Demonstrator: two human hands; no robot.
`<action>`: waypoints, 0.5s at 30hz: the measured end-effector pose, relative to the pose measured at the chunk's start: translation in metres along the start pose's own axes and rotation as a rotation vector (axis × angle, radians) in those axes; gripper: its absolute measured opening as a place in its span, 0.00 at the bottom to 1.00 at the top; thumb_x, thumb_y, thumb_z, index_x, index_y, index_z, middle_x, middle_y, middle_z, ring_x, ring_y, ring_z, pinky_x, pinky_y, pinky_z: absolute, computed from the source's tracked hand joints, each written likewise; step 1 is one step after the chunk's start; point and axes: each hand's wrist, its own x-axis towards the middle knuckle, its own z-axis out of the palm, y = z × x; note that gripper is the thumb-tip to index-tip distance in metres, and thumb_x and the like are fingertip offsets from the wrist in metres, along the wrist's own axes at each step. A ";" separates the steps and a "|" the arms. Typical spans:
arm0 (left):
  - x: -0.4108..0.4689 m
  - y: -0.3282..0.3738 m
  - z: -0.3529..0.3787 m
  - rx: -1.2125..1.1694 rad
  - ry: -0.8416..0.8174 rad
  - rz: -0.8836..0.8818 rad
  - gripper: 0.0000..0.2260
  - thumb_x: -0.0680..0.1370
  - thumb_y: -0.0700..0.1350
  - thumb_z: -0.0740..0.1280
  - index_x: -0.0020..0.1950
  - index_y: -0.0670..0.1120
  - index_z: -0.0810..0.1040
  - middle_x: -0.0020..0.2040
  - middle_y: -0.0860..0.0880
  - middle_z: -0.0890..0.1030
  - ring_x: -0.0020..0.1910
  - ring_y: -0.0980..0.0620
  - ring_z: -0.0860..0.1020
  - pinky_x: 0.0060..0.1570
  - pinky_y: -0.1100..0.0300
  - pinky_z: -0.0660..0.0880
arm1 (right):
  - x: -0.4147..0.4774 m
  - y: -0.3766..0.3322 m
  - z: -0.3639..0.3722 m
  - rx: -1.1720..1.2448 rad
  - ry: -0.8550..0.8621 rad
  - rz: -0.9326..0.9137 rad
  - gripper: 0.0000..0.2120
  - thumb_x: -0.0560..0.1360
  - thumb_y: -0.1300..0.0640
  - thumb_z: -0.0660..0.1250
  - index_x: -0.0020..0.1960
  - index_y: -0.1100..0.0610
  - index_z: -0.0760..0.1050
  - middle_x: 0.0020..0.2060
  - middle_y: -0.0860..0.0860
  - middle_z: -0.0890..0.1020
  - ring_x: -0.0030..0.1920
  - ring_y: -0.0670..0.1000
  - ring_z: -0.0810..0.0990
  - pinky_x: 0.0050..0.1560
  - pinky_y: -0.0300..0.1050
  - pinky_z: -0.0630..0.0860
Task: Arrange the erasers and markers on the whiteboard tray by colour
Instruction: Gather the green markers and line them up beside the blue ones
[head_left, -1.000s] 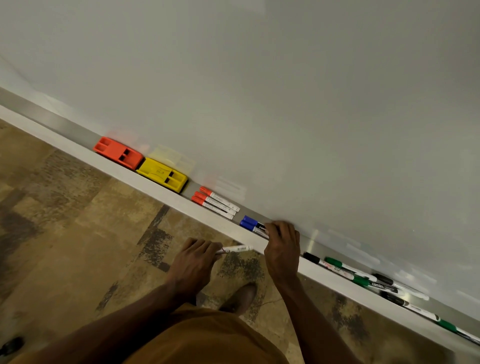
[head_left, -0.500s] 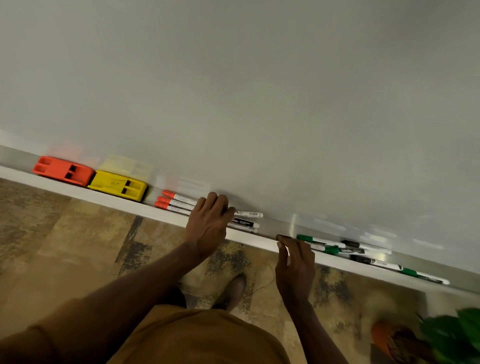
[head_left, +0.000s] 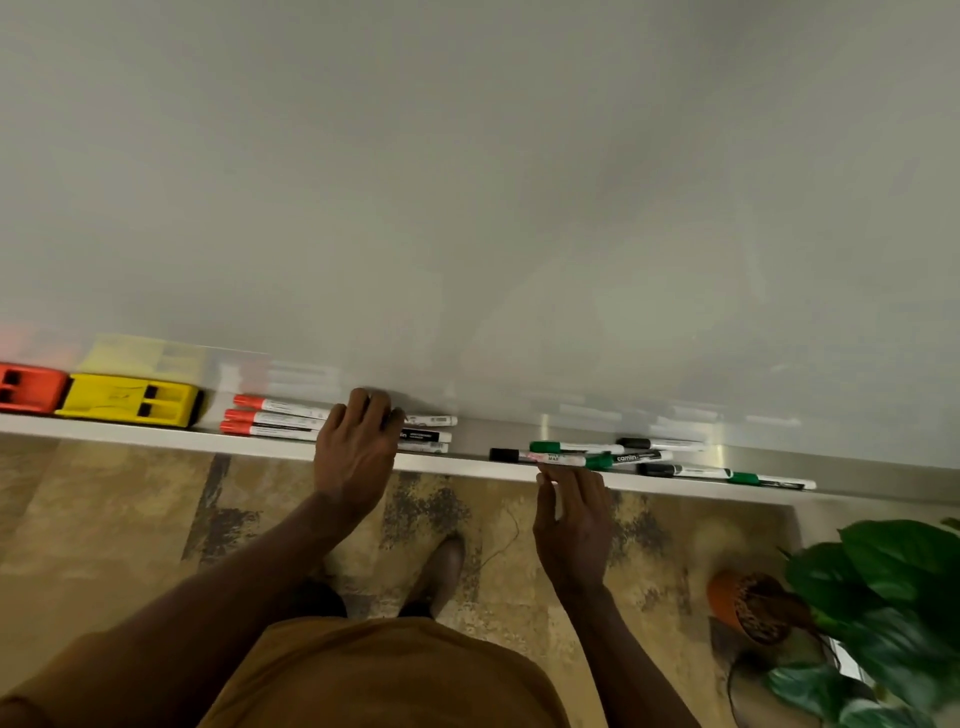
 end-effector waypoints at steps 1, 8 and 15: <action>0.000 0.002 0.000 0.000 -0.009 -0.005 0.13 0.73 0.32 0.71 0.57 0.38 0.85 0.56 0.38 0.81 0.57 0.36 0.80 0.50 0.45 0.79 | 0.003 0.004 -0.001 -0.015 0.003 -0.005 0.07 0.79 0.62 0.71 0.57 0.58 0.82 0.50 0.54 0.83 0.51 0.55 0.80 0.49 0.49 0.77; -0.005 0.010 0.001 -0.031 -0.040 -0.041 0.17 0.68 0.30 0.75 0.56 0.36 0.84 0.54 0.37 0.82 0.53 0.34 0.80 0.48 0.42 0.77 | 0.029 0.034 -0.010 -0.140 0.008 -0.049 0.05 0.79 0.64 0.71 0.54 0.60 0.83 0.48 0.56 0.83 0.48 0.58 0.80 0.47 0.53 0.76; 0.000 0.012 0.008 -0.007 -0.032 -0.054 0.15 0.68 0.30 0.75 0.54 0.36 0.85 0.54 0.37 0.82 0.54 0.33 0.78 0.50 0.41 0.75 | 0.058 0.063 -0.030 -0.248 -0.127 -0.139 0.20 0.70 0.74 0.72 0.58 0.60 0.83 0.55 0.57 0.83 0.57 0.60 0.80 0.53 0.55 0.79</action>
